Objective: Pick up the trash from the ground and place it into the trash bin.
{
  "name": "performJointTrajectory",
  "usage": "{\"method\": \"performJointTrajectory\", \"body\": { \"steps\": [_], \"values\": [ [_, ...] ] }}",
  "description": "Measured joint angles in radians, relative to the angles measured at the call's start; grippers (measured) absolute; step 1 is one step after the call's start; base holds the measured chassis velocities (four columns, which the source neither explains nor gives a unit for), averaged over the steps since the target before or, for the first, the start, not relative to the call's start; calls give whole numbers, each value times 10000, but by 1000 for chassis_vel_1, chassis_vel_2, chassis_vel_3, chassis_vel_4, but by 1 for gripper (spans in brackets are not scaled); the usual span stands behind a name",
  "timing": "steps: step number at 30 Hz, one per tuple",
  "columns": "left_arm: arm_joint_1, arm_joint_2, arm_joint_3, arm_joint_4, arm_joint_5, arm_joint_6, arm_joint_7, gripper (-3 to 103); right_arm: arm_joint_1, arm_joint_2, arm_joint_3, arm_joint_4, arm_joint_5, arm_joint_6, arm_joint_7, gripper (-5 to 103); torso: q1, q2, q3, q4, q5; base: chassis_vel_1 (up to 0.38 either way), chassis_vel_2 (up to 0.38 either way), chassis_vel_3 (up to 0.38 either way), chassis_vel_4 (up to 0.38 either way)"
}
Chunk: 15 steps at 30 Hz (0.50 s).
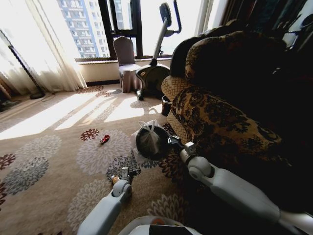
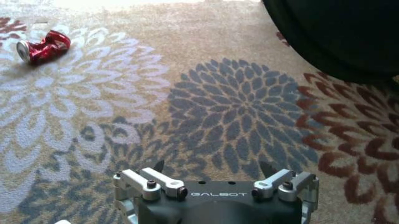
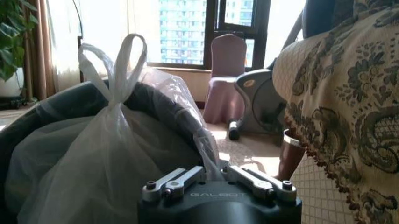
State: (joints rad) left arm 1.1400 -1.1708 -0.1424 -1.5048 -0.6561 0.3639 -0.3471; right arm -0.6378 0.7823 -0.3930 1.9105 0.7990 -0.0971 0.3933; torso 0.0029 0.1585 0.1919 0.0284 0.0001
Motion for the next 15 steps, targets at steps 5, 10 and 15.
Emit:
{"method": "performJointTrajectory", "body": {
  "steps": [5,10,15],
  "values": [
    [118,333,-63,-160,-574,326,-89,100,-119,236,-96,452,304,-334,186,0,-5,1,-4,7,0,0,0,0,0],
    [480,585,-269,-185,-244,116,113,100,-188,412,-132,172,65,-300,135,0,-4,0,-2,6,-2,0,0,0,0],
    [629,670,-243,-138,370,-180,511,100,-166,364,-93,147,87,-249,122,0,-3,0,-2,1,-1,42,4,-54,-18]
  ]
}}
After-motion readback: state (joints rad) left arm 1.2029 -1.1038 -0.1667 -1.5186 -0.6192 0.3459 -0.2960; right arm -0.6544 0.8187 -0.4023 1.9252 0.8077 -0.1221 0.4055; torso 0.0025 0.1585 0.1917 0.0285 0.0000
